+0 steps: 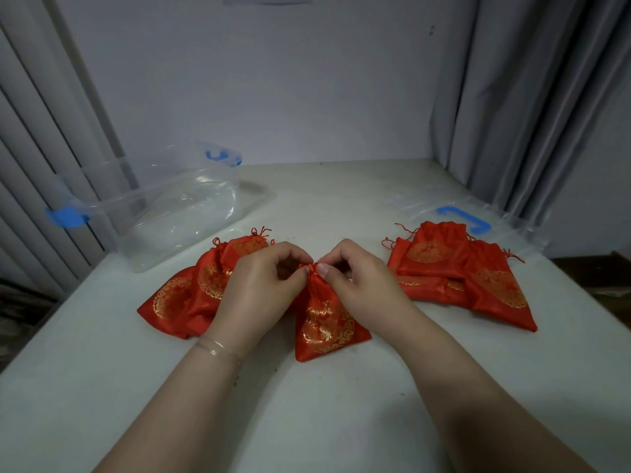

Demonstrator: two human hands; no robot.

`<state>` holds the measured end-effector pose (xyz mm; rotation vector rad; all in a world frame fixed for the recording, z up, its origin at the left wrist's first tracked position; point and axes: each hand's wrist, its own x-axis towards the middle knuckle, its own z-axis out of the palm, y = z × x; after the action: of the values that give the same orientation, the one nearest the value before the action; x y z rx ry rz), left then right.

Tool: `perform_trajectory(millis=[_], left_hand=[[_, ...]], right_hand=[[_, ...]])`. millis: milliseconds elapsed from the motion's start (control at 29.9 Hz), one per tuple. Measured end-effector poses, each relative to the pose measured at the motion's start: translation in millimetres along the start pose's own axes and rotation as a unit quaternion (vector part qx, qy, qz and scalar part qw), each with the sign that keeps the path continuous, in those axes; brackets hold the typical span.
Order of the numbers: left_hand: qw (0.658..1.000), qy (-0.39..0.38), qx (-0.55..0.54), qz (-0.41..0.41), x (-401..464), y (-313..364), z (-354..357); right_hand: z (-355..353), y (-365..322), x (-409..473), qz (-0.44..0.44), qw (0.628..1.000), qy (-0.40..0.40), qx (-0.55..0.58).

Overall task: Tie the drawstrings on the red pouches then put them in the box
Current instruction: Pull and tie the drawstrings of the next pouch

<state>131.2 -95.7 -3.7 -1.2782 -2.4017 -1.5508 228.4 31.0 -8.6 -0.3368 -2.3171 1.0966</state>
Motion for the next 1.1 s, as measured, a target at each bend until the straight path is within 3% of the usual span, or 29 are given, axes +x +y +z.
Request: perform_trajectory(millis=[201, 301, 401, 569, 702, 903, 1104], left_hand=[[0.992, 0.027, 0.060, 0.104, -2, 4, 5], [0.981, 0.049, 0.103, 0.154, -2, 4, 6], [0.971, 0.059, 0.144, 0.179, -2, 1, 7], [0.963, 0.062, 0.190, 0.183, -3, -2, 7], [0.965, 0.050, 0.198, 0.167, -2, -1, 8], [0.960, 0.006, 0.227, 0.164, 0, -3, 5], [0.970, -0.080, 0.183, 0.135, -3, 4, 8]], right_hand=[[-5, 0, 7, 0.085, 0.992, 0.032, 0.085], [-8, -2, 6, 0.126, 0.960, -0.036, 0.247], [-12, -3, 4, 0.157, 0.942, -0.080, 0.285], [-13, -1, 6, 0.132, 0.970, -0.055, 0.194], [-9, 2, 4, 0.088, 0.996, 0.003, 0.023], [-12, 3, 5, 0.031, 0.993, 0.018, -0.112], [-9, 5, 8, 0.004, 0.977, 0.023, -0.211]])
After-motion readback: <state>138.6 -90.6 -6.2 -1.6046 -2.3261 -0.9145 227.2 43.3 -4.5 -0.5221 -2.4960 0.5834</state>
